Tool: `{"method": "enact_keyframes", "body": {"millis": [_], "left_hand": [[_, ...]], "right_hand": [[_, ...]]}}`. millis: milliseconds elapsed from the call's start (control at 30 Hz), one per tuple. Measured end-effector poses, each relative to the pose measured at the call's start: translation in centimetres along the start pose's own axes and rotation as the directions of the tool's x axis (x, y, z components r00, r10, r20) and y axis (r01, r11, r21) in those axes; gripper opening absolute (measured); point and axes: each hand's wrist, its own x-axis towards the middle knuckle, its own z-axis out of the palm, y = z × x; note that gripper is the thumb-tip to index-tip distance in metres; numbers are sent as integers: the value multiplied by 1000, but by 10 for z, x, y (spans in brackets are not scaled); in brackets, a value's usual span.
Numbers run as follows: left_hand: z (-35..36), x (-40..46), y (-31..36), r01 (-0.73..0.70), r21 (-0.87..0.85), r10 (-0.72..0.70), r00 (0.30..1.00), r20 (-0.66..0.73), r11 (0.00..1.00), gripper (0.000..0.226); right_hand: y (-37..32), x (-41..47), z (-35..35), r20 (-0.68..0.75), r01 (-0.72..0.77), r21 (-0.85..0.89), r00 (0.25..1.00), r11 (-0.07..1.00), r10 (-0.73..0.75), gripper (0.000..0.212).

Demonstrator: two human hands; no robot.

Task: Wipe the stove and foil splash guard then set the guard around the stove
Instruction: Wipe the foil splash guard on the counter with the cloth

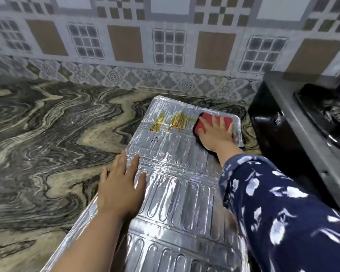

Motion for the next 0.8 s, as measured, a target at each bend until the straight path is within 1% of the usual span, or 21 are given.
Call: {"method": "enact_keyframes", "body": {"millis": [67,133,200,267,333,433,500,600,667,733,800], "left_hand": [[-1,0,0,-3,1,3,1000,0,1000,61],[-2,0,0,-4,5,4,1000,7,1000,61],[-2,1,0,0,4,0,1000,12,1000,61],[-4,0,1,3,1,-3,1000,20,1000,61],[-5,-2,2,5,-8,-5,1000,22,1000,60],[-8,-3,2,10,-22,-9,999,32,1000,61],[-8,-4,1,6,-28,-5,999,41,1000,61],[-10,-3,0,6,-42,-4,998,59,999,61],[-14,2,1,23,-69,-16,995,100,997,61],[-21,9,3,54,-100,-42,993,112,994,61],[-26,19,4,56,-98,-50,997,60,994,60]], "right_hand": [[-18,-1,0,18,41,21,999,999,-41,54],[-39,-14,4,45,137,27,989,990,-139,53],[-57,-39,10,66,223,35,972,974,-225,53],[-69,-72,16,68,274,47,958,960,-277,53],[-69,-104,20,61,328,46,942,943,-331,53],[-42,-131,19,80,414,6,907,910,-413,51],[-18,-131,15,105,385,-1,918,923,-382,50],[-1,-117,6,138,203,-1,970,979,-201,52],[-11,-111,4,156,139,30,978,990,-142,53],[-27,-111,6,158,171,39,972,984,-175,52],[-35,-110,6,142,262,11,955,965,-260,51]]}}
